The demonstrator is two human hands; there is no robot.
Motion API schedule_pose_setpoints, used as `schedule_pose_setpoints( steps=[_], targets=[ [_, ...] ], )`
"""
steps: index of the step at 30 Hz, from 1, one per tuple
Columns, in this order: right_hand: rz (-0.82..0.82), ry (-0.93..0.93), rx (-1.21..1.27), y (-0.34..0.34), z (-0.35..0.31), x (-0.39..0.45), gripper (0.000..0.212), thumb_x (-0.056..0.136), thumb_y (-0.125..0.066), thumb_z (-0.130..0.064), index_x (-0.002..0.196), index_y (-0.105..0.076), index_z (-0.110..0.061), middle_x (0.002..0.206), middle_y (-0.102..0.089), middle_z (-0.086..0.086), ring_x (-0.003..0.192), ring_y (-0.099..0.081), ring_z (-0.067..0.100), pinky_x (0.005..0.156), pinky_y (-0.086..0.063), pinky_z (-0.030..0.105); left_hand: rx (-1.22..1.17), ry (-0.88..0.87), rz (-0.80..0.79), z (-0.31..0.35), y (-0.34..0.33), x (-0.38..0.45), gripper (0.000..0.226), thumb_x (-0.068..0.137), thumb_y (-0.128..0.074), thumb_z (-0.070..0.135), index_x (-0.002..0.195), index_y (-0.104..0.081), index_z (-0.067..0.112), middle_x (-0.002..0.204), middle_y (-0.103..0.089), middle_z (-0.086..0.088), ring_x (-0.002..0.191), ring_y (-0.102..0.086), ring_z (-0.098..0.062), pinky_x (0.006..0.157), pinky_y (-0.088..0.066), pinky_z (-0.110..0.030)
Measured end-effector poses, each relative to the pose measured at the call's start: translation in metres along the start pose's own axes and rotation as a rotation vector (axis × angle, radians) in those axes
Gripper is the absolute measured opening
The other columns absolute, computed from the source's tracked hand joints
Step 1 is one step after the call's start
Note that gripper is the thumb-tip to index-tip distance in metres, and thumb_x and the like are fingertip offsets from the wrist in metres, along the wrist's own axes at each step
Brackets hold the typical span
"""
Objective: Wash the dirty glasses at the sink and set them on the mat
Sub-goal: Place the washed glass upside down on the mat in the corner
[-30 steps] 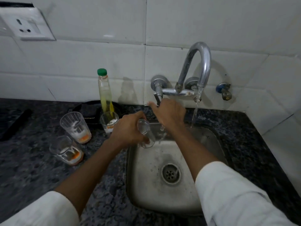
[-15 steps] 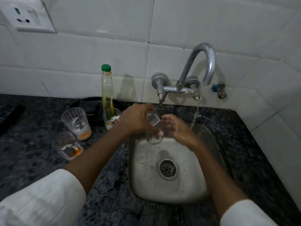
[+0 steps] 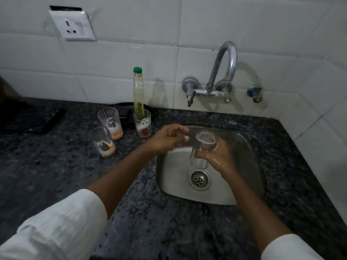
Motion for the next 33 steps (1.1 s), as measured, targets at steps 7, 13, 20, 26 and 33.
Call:
schedule_pose_setpoints(
  steps=[7,13,20,26,33],
  targets=[
    [-0.15,0.133,-0.075,-0.002,-0.048,-0.021,0.05,0.04,-0.091,-0.017,0.087,-0.073,-0.026,0.084,-0.075,-0.004,0.077,-0.07,0.011,0.071,-0.057,0.032,-0.064,0.045,0.026,-0.016,0.032,-0.05,0.019,0.097,-0.061,0.019,0.115,-0.065,0.014,0.103,-0.075,-0.008,0.08,-0.068,-0.015,0.064,-0.049,-0.025],
    [-0.322,0.267,-0.011,-0.065,-0.12,-0.022,0.065,0.038,-0.095,-0.02,0.099,-0.074,-0.022,0.091,-0.076,-0.005,0.087,-0.072,0.014,0.082,-0.059,0.043,-0.095,-0.016,0.233,-0.024,0.121,-0.099,0.016,0.095,-0.064,0.01,0.111,-0.065,0.012,0.093,-0.073,-0.009,0.066,-0.069,-0.005,0.06,-0.048,-0.024],
    [-0.446,0.489,0.004,-0.209,-0.225,-0.017,0.071,0.03,-0.092,-0.046,0.095,-0.072,-0.023,0.089,-0.076,-0.007,0.086,-0.071,0.012,0.078,-0.059,0.04,-0.107,0.079,0.475,-0.084,0.259,-0.175,0.015,0.092,-0.069,0.016,0.106,-0.066,0.018,0.096,-0.072,-0.01,0.075,-0.069,-0.013,0.06,-0.051,-0.021],
    [-0.532,0.552,-0.09,-0.373,-0.312,-0.006,0.055,0.041,-0.096,-0.031,0.088,-0.068,-0.021,0.085,-0.071,-0.001,0.081,-0.066,0.019,0.065,-0.049,0.03,-0.102,0.159,0.647,-0.158,0.398,-0.22,0.02,0.092,-0.068,0.022,0.112,-0.066,0.02,0.091,-0.075,-0.001,0.075,-0.068,-0.008,0.063,-0.049,-0.023],
    [-0.49,0.625,-0.136,-0.556,-0.357,0.028,0.073,0.042,-0.095,-0.035,0.101,-0.053,-0.025,0.101,-0.068,-0.004,0.091,-0.063,0.018,0.072,-0.053,0.03,-0.163,0.189,0.725,-0.239,0.515,-0.21,0.012,0.091,-0.069,0.02,0.103,-0.065,0.024,0.097,-0.072,-0.008,0.075,-0.065,-0.013,0.057,-0.047,-0.021]
  ],
)
Point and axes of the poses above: each hand's wrist, its own x-axis towards the middle knuckle, its own y-axis out of the back of the hand, z = x × y, the point moved 4 cm from there along x, towards the middle knuckle
